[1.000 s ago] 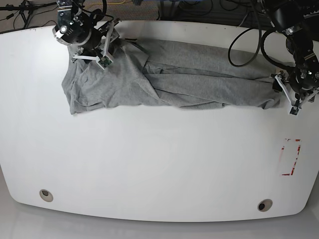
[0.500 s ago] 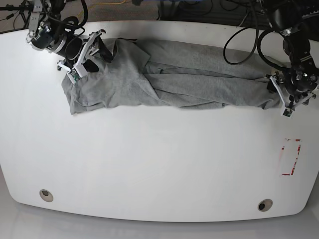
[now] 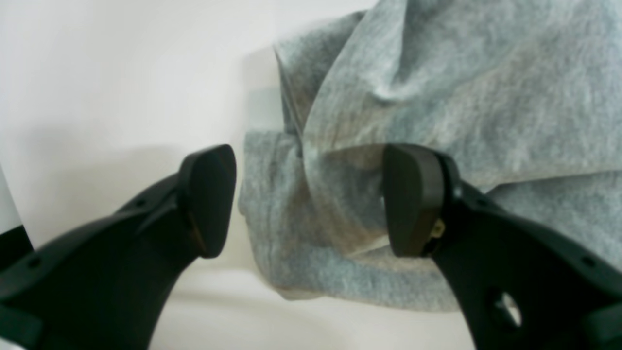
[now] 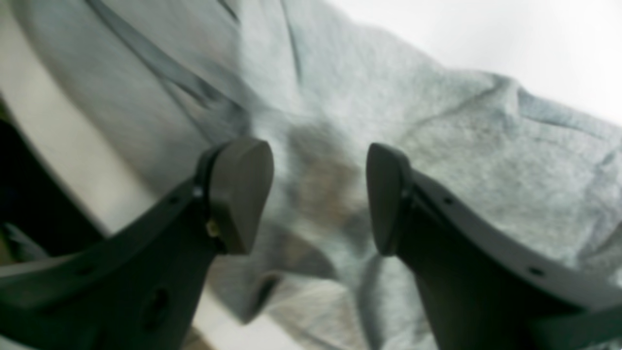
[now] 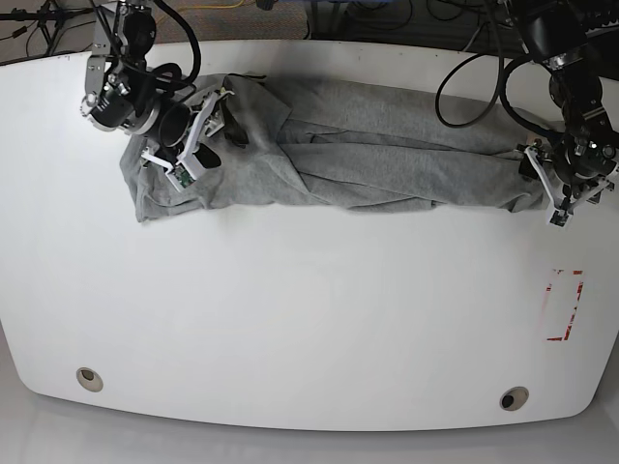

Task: Fold the T-shirt properly
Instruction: 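Release and regrasp the shirt end with the right gripper, tucking it, then reposition the left gripper and grasp the shirt's folded end beside it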

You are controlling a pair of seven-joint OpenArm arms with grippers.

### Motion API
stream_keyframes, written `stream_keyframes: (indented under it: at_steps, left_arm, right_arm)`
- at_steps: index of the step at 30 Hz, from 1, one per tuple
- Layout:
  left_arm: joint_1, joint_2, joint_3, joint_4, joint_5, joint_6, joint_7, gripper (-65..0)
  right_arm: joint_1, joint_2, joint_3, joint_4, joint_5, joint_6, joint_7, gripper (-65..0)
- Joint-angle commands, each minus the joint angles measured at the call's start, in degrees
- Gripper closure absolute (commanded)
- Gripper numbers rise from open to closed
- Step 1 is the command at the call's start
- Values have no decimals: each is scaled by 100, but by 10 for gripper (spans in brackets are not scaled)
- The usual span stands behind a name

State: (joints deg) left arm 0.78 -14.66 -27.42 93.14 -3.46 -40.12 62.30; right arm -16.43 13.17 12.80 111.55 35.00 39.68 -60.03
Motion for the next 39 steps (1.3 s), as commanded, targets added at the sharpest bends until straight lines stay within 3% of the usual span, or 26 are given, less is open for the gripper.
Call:
stream_keyframes:
  at_steps: [1, 7, 16, 26, 36, 39]
  left_arm:
    - [-91, -95, -23, 88, -18, 12, -54, -436]
    - [-91, -95, -23, 79, -18, 12, -54, -436]
    - [-91, -95, -32, 79, -18, 12, -54, -436]
    - [-91, -104, -32, 79, -18, 12, -54, -436]
    - [-179, -113, -58, 185, -27, 12, -37, -436]
    - [-223, -113, -67, 378, -27, 12, -28, -436]
  right_arm:
    - [82, -91, -97, -56, -428, 32, 109, -335]
    - [-199, -152, -80, 15, -947, 32, 109, -328]
    - [-832, 164, 272, 199, -938, 32, 109, -198]
    - [-1272, 507, 474, 375, -929, 32, 109, -197]
    - [-1298, 507, 483, 533, -903, 32, 109, -195]
    - [-1184, 507, 641, 542, -621, 32, 117, -195]
